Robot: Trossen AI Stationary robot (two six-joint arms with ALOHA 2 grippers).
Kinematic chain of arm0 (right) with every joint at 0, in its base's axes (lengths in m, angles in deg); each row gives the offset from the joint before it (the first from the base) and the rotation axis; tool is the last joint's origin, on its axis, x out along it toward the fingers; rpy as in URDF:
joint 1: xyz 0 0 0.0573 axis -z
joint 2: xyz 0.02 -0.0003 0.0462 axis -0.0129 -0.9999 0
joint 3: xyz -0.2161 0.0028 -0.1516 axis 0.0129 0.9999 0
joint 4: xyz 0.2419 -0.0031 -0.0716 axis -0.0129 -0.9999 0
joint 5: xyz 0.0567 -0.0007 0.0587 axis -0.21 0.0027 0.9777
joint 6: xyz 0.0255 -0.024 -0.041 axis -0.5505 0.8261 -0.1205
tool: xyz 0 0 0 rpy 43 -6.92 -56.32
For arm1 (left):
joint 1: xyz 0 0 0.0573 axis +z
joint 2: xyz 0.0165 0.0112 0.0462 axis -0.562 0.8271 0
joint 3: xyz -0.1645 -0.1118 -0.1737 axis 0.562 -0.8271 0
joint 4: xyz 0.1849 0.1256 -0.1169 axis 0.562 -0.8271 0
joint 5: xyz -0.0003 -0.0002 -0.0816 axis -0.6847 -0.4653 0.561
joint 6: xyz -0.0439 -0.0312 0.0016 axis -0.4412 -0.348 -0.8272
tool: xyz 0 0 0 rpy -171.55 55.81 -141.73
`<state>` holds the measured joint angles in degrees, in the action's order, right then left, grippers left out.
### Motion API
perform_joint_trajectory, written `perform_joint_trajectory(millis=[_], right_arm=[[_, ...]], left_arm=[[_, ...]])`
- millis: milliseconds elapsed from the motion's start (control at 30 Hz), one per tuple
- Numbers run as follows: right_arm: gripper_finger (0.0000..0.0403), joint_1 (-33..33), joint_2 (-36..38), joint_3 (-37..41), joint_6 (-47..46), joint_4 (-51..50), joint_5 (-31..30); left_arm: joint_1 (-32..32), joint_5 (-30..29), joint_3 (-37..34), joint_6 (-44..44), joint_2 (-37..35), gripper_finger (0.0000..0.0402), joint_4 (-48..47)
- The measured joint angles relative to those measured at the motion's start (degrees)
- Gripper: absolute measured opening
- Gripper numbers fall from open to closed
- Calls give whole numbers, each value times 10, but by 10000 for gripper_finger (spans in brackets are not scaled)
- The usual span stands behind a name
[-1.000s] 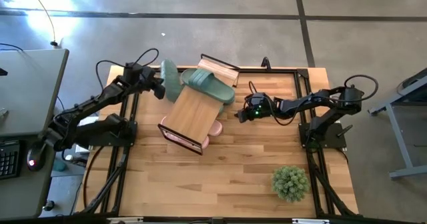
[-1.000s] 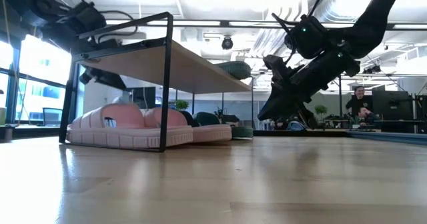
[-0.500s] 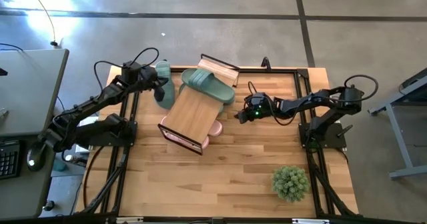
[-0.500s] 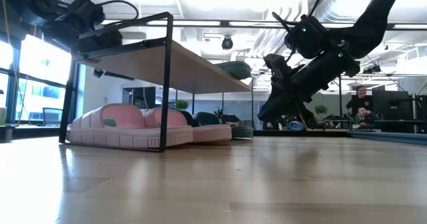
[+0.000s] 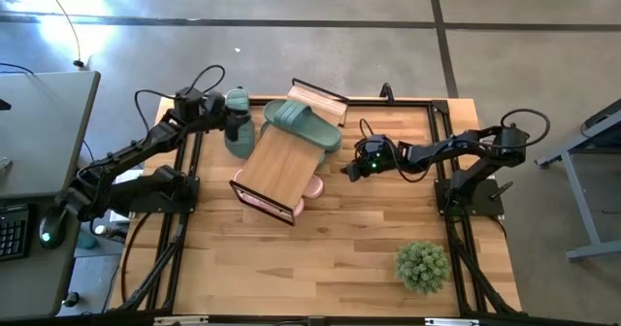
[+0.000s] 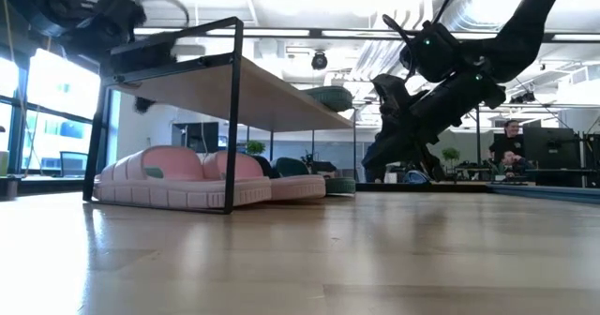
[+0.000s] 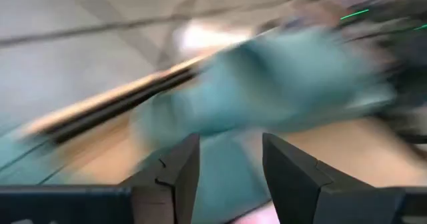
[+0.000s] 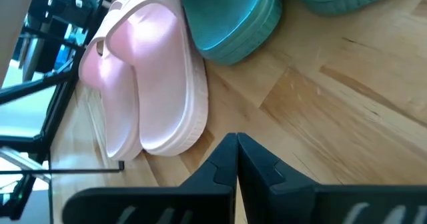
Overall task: Pick and place slides into the shelf
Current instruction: Put the green slide on the shelf
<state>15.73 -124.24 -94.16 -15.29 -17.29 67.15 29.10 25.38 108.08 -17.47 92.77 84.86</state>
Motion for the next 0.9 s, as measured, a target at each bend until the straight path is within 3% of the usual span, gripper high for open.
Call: perform_joint_trajectory(millis=[100, 200, 300, 500, 733, 900], right_arm=[[0, 0, 0, 0, 17, 0, 4], [0, 0, 0, 0, 23, 0, 10], [0, 0, 0, 0, 23, 0, 20], [0, 0, 0, 0, 23, 0, 45], [0, 0, 0, 0, 37, 0, 46], [0, 0, 0, 0, 34, 0, 55]], left_arm=[[-10, 88, 1, -59, -7, 141, 88], [-32, 96, 2, -109, -37, 126, 123], [-55, 81, 14, -114, -75, 109, 85], [-98, -7, 66, -56, -173, 80, -131], [-120, -181, 153, 19, -243, 61, -457], [-119, -256, 163, 19, -248, 60, -531]])
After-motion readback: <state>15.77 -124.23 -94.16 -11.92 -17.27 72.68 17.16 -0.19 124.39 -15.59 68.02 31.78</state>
